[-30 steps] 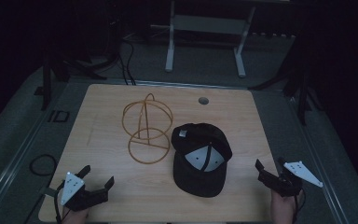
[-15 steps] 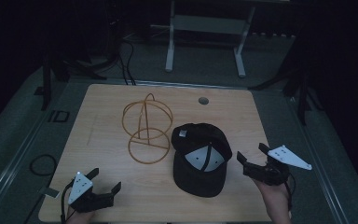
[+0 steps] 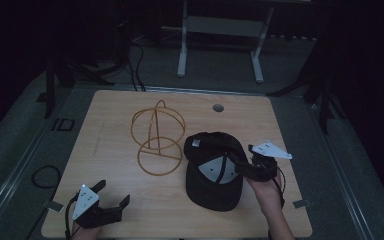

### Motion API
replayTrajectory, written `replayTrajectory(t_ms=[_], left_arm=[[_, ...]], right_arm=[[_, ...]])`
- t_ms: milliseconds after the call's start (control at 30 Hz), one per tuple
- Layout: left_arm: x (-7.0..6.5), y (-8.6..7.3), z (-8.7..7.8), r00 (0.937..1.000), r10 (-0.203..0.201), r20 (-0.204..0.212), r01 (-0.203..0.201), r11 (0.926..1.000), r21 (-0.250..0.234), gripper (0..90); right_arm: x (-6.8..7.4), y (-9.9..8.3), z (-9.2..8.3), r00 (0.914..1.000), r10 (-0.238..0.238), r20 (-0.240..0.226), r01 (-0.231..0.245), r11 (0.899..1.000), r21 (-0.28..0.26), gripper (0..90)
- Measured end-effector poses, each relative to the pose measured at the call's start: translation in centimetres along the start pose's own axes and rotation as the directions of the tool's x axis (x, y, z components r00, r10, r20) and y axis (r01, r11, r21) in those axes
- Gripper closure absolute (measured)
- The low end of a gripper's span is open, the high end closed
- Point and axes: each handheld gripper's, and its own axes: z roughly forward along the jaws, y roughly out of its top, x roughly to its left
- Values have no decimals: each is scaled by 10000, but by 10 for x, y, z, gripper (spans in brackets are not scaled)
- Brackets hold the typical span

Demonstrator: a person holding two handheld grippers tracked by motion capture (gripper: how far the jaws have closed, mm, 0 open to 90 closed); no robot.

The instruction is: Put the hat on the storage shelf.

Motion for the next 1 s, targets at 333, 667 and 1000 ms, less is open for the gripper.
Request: replayTrajectory(t_ms=[333, 667, 1000], left_arm=[[1, 0, 0, 10000, -45, -21, 45, 10000, -14, 21], [1, 0, 0, 10000, -92, -33, 92, 10000, 10, 21], [-2, 2, 0, 10000, -84, 4, 84, 10000, -50, 21]], right_arm=[[4, -10, 25, 9922, -408, 1177, 293, 9948, 976, 862], [1, 2, 15, 9919, 153, 1260, -188, 9995, 259, 882], [0, 33, -17, 9906, 75, 1364, 35, 9968, -800, 883]])
